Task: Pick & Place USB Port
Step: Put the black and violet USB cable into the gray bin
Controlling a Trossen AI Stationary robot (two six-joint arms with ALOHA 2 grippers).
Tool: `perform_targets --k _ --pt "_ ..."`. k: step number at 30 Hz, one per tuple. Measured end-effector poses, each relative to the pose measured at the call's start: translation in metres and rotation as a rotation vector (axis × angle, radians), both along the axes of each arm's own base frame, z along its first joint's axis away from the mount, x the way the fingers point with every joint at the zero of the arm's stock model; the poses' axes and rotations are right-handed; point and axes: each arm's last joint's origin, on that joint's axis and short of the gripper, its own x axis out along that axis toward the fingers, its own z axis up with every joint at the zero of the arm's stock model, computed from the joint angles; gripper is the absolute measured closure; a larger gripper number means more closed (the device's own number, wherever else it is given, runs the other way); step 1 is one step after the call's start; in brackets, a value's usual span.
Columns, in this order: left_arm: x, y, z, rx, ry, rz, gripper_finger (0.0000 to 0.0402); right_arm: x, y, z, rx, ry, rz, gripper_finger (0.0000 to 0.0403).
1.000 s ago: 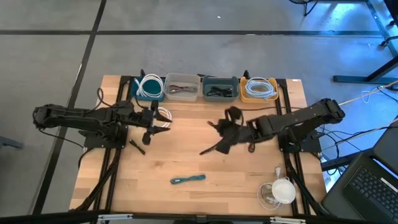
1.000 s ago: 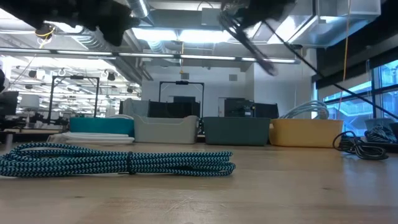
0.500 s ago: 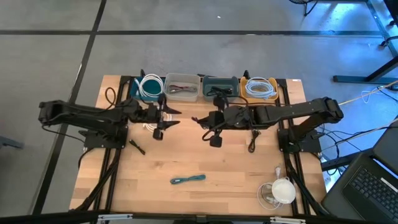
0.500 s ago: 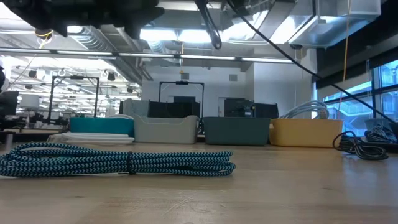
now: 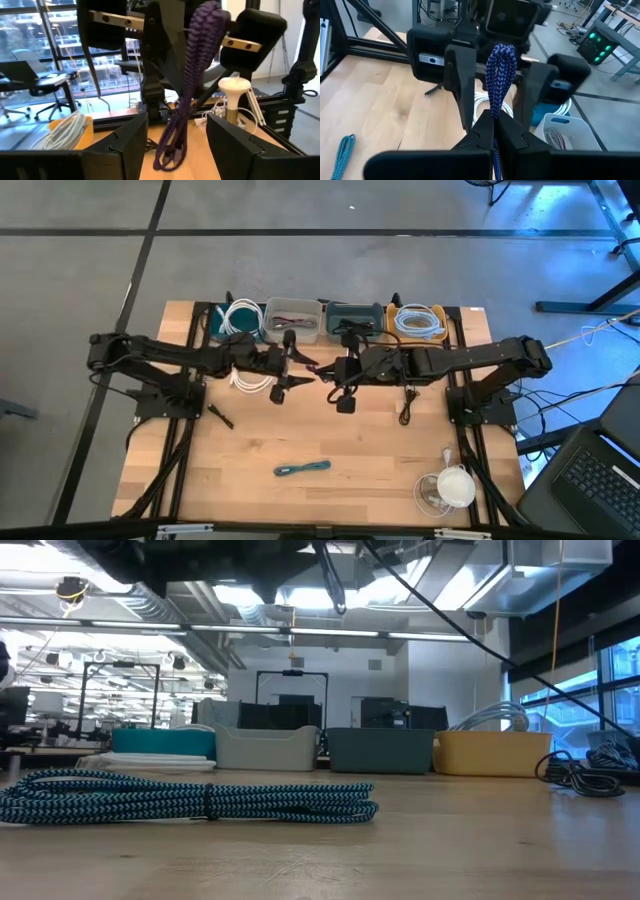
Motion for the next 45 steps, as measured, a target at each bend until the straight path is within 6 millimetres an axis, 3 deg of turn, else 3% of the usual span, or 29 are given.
perform_targets --k 9,12,16,21,26,31,35,39,45 --pt "0.022 0.003 -0.003 0.055 0.019 0.002 0.0219 0.0 0.0 0.0 -0.017 -0.001 0.008 0.0403" --pt "0.024 0.003 -0.004 0.108 0.02 0.003 0.0265 0.0 0.0 0.0 -0.02 0.005 0.012 0.0403" --pt "0.023 0.003 -0.006 0.161 0.033 -0.014 0.0375 0.0 0.0 -0.001 -0.021 0.014 0.012 0.0403" --pt "0.023 0.002 -0.005 0.164 0.033 -0.018 0.0387 0.0 0.0 -0.001 -0.022 0.014 0.01 0.04" --pt "0.023 0.003 -0.006 0.162 0.039 -0.01 0.0387 -0.007 -0.001 0.001 -0.125 0.043 -0.085 0.034" --pt "0.019 0.006 -0.006 0.158 0.08 -0.012 0.0387 -0.036 -0.002 0.018 -0.31 0.191 -0.403 0.0251" --pt "0.016 0.018 0.001 0.202 0.241 0.105 0.0387 -0.062 -0.009 0.03 -0.284 0.304 -0.602 0.0201" --pt "0.01 0.046 0.021 0.348 0.586 0.387 0.0387 -0.079 -0.018 0.028 -0.202 0.389 -0.729 0.0178" --pt "0.005 0.105 0.048 0.452 0.942 0.679 0.0388 -0.078 -0.029 0.016 -0.122 0.449 -0.747 0.0174"
